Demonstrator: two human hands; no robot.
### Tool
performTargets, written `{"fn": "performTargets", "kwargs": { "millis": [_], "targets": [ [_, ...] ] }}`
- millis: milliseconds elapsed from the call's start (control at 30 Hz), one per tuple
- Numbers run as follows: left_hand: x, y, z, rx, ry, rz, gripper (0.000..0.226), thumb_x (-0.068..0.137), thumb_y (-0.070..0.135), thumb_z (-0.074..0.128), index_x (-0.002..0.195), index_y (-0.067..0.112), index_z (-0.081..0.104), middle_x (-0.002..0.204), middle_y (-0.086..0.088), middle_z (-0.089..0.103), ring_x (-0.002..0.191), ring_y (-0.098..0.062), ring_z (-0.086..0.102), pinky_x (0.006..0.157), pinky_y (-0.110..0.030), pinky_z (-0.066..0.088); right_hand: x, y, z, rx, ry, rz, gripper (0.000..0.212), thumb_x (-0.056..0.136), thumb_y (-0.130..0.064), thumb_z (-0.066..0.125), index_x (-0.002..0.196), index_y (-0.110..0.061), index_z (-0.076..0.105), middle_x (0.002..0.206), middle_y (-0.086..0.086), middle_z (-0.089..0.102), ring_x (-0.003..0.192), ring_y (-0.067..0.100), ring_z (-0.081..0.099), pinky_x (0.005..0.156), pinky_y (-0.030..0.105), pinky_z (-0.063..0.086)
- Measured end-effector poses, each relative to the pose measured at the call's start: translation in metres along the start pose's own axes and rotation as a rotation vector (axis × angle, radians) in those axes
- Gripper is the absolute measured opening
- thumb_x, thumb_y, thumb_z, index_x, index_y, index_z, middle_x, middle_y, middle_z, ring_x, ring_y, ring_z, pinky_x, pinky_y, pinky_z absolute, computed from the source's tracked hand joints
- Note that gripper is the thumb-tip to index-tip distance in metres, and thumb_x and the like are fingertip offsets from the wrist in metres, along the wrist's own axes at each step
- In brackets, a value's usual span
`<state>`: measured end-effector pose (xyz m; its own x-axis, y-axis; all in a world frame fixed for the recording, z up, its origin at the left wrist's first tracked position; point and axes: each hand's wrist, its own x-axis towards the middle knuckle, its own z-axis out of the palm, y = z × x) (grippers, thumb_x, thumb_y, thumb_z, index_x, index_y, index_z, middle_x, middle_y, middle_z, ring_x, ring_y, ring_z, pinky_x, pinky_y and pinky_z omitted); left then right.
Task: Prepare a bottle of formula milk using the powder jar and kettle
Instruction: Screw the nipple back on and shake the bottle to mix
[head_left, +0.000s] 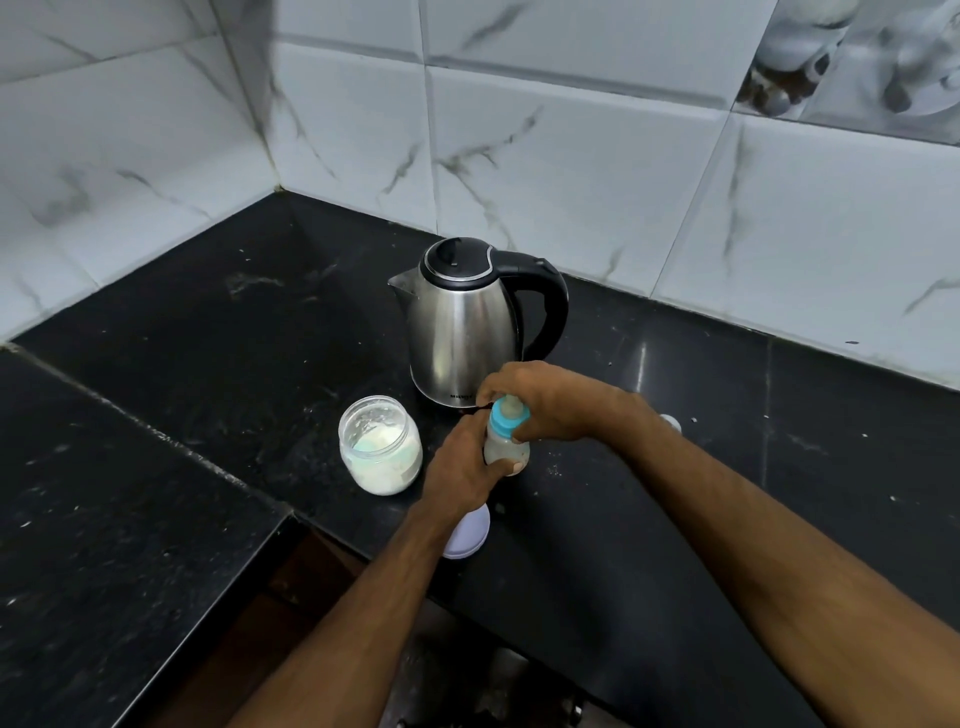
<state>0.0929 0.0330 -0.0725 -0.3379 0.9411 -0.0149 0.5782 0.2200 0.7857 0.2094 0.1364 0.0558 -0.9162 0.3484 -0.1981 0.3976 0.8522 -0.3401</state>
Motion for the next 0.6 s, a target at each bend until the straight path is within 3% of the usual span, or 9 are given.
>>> {"fn": "performTargets", "kwargs": {
  "millis": [200,333,400,500,600],
  "targets": [
    [-0.002,0.002,-0.002,-0.016,-0.005,0.013,0.066,0.074,0.035,0.08,0.133,0.026,0.051,0.125,0.003,0.06,0.114,-0.016,0.059,0.097,-0.045,0.051,-0.004,0.007,0.008,0.067,0.088,0.025,0.058,0.075,-0.019,0.081,0.126,-0.02,0.052,0.123,-0.003,0.059,0.11,0.015,0.055,0.092,0.032,0.05],
    [-0.004,0.005,-0.004,-0.035,-0.007,0.027,0.069,0.07,0.048,0.074,0.132,0.028,0.052,0.125,0.005,0.06,0.114,-0.013,0.057,0.097,-0.042,0.05,-0.014,0.015,0.013,0.202,0.161,0.008,0.079,0.072,-0.028,0.085,0.139,-0.021,0.044,0.128,-0.008,0.049,0.112,0.004,0.046,0.095,0.019,0.04],
    [-0.005,0.005,-0.004,-0.045,-0.011,0.033,0.072,0.066,0.053,0.068,0.132,0.03,0.051,0.125,0.005,0.059,0.114,-0.012,0.057,0.097,-0.042,0.051,-0.021,0.02,0.016,0.307,0.218,0.066,0.084,0.071,-0.035,0.085,0.142,-0.023,0.042,0.125,-0.007,0.049,0.108,0.007,0.049,0.096,0.023,0.045],
    [-0.005,0.003,-0.003,-0.051,-0.01,0.048,0.073,0.066,0.053,0.066,0.134,0.029,0.05,0.126,0.005,0.059,0.115,-0.012,0.057,0.098,-0.041,0.051,-0.025,0.028,0.022,0.332,0.241,0.125,0.074,0.075,-0.039,0.082,0.139,-0.025,0.046,0.114,-0.004,0.051,0.101,0.012,0.052,0.093,0.03,0.05],
    [-0.004,0.002,-0.002,-0.049,-0.015,0.049,0.071,0.069,0.049,0.07,0.134,0.029,0.05,0.125,0.004,0.059,0.113,-0.012,0.057,0.097,-0.042,0.051,-0.025,0.029,0.025,0.329,0.218,0.099,0.062,0.08,-0.032,0.078,0.135,-0.025,0.051,0.109,-0.004,0.052,0.098,0.013,0.052,0.089,0.026,0.049]
  ]
}}
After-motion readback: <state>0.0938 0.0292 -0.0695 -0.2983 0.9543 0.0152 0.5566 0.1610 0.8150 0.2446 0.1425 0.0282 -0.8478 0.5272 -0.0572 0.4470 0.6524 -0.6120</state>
